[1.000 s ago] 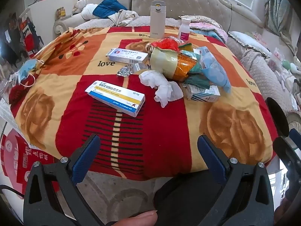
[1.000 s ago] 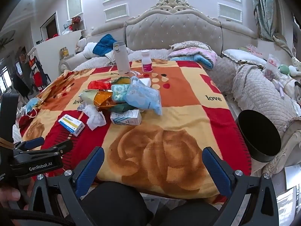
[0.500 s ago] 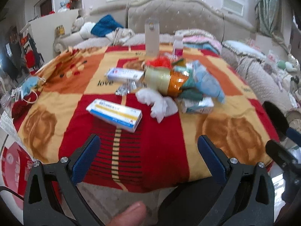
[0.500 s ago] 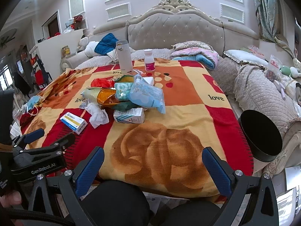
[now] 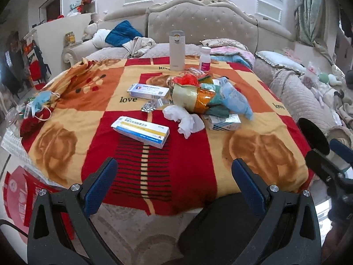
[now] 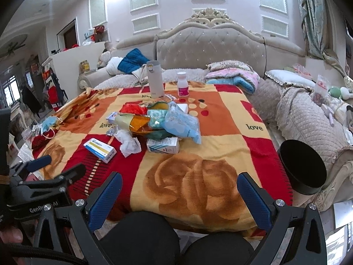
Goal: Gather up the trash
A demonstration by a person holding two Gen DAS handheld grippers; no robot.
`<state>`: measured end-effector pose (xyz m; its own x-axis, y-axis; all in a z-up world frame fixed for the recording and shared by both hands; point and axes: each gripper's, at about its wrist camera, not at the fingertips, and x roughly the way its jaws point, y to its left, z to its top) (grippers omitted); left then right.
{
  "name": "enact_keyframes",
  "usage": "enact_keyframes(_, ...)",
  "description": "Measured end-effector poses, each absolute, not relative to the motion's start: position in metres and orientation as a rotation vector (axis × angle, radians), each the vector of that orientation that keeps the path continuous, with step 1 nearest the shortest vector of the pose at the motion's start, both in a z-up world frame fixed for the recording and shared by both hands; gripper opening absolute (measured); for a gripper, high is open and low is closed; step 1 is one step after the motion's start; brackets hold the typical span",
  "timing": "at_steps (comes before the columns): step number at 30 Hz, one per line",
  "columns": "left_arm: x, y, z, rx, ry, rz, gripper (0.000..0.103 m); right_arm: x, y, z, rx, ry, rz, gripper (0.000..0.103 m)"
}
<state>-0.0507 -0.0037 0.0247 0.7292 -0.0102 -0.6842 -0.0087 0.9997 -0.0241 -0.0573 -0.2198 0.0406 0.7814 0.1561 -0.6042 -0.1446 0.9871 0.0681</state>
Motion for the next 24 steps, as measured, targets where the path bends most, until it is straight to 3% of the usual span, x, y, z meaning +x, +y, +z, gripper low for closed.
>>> enact_keyframes(13,-0.069,0.007,0.023,-0.108,0.683,0.094,0.103,-0.062,-0.23,0.046,-0.007,0.527,0.18,0.103)
enact_keyframes(24,-0.046,-0.006,0.0,0.024,0.801,0.12,0.103,-0.055,-0.224,0.031,-0.006,0.549,0.192,0.103)
